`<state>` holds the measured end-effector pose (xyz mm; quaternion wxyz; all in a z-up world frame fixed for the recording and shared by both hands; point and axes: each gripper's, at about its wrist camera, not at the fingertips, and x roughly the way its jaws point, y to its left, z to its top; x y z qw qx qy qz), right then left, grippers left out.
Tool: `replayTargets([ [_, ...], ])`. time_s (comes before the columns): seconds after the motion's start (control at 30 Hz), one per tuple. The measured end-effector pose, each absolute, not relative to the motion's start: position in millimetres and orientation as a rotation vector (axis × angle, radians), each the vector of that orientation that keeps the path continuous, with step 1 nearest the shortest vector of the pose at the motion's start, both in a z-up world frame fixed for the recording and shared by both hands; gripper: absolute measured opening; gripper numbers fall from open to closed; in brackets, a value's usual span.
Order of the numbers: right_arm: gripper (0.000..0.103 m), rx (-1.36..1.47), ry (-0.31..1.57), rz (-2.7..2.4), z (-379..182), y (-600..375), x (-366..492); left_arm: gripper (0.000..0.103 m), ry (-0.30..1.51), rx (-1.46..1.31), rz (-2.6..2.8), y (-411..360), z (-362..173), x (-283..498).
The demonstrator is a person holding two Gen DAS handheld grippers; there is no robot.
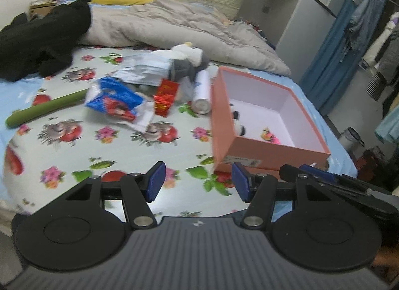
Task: Organize soft objects
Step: 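Move both tools back toward the snack bag and red tea packet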
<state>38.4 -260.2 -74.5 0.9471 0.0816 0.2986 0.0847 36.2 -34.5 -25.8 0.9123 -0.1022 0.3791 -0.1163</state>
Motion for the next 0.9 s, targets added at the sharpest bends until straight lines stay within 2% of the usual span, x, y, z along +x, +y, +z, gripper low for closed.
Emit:
replayTargets([
  [0.43,0.048,0.106,0.659,0.311,-90,-205,45,0.064,0.814,-0.299,-0.091,20,-49,15],
  [0.9,0.048,0.096,0.747,0.293,-109,-188,119,0.064,0.854,-0.372,-0.011,65,-72,94],
])
